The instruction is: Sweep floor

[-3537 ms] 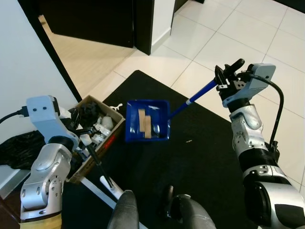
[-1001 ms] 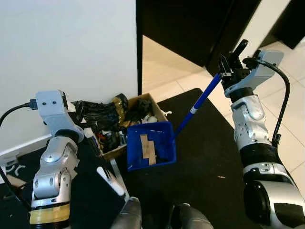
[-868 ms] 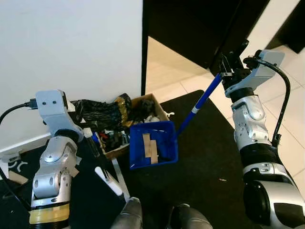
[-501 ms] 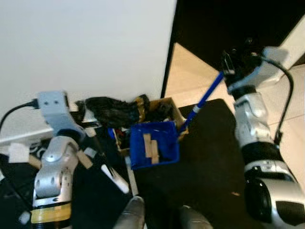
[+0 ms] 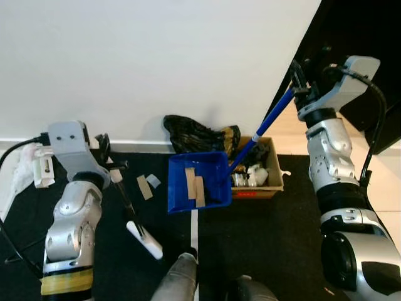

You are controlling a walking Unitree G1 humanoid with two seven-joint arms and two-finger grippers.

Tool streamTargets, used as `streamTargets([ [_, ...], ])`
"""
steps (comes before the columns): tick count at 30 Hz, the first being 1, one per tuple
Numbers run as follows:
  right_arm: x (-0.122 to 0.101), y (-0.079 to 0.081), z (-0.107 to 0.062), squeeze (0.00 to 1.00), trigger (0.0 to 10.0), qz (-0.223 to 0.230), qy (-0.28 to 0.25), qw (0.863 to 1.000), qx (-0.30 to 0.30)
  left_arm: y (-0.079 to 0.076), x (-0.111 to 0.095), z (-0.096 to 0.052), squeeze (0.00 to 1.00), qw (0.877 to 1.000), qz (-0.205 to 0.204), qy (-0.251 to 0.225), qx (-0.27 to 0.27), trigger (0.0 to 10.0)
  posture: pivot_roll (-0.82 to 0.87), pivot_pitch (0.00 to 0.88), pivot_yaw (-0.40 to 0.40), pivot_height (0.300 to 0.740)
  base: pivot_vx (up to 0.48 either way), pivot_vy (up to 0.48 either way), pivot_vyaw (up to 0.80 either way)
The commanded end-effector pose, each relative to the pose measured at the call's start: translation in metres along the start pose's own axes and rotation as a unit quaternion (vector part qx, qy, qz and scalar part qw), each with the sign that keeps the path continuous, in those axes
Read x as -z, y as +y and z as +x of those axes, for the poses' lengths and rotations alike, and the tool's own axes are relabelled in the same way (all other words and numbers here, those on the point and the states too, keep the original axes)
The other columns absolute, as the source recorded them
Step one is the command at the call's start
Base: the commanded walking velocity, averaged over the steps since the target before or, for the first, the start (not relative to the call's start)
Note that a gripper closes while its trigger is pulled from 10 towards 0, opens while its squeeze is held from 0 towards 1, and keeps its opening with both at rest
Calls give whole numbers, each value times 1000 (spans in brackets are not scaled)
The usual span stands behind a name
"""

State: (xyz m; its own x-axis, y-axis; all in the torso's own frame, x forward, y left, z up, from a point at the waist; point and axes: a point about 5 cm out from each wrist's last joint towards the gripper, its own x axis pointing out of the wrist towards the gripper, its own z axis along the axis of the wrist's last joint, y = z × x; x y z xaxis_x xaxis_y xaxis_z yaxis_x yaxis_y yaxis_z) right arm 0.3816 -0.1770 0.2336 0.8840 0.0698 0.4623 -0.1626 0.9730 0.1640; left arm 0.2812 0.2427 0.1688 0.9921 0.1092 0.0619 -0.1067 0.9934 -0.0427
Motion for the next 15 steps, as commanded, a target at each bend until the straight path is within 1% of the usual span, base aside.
streamTargets([
  [1, -16, -13, 5, 0, 10000, -1, -33, 999, 26, -4, 0, 0, 0, 1000, -6, -4, 8, 10000, 328, 127, -85, 740, 0, 0, 0],
  [3, -18, -16, 6, 0, 10000, -1, -35, 999, 35, -5, 0, 0, 0, 1000, -6, -4, 8, 10000, 329, 129, -86, 740, 0, 0, 0],
  [4, -21, -23, 9, 0, 10000, -1, -39, 997, 60, -5, 1, 0, 0, 1000, -6, -3, 9, 10000, 329, 129, -86, 740, 0, 0, 0],
  [7, -27, -30, 11, 0, 10000, 0, -52, 995, 86, -6, 1, 0, 0, 1000, -6, -1, 11, 10000, 331, 136, -85, 740, 0, 0, 0],
  [8, -27, -30, 11, 0, 10000, 0, -52, 995, 86, -6, 1, 0, 0, 1000, -6, -1, 11, 10000, 331, 136, -85, 740, 0, 0, 0],
  [9, -36, -33, 16, 0, 10000, -12, -72, 993, 93, -6, 2, 0, 0, 1000, -6, 1, 12, 10000, 331, 136, -85, 740, 0, 0, 0],
  [11, -39, -32, 18, 0, 10000, -19, -81, 992, 91, -6, 2, 0, 0, 1000, -6, 1, 12, 10000, 331, 136, -85, 740, 0, 0, 0],
  [12, -46, -30, 24, 0, 10000, -15, -94, 992, 84, -7, 2, 0, 0, 1000, -6, 1, 13, 10000, 334, 141, -83, 740, 0, 0, 0],
  [13, -46, -30, 24, 0, 10000, -15, -94, 992, 84, -7, 2, 0, 0, 1000, -6, 1, 13, 10000, 334, 141, -83, 740, 0, 0, 0],
  [15, -52, -25, 31, 0, 10000, -13, -105, 992, 71, -7, 2, 0, 0, 1000, -6, 1, 14, 10000, 339, 142, -84, 740, 0, 0, 0],
])
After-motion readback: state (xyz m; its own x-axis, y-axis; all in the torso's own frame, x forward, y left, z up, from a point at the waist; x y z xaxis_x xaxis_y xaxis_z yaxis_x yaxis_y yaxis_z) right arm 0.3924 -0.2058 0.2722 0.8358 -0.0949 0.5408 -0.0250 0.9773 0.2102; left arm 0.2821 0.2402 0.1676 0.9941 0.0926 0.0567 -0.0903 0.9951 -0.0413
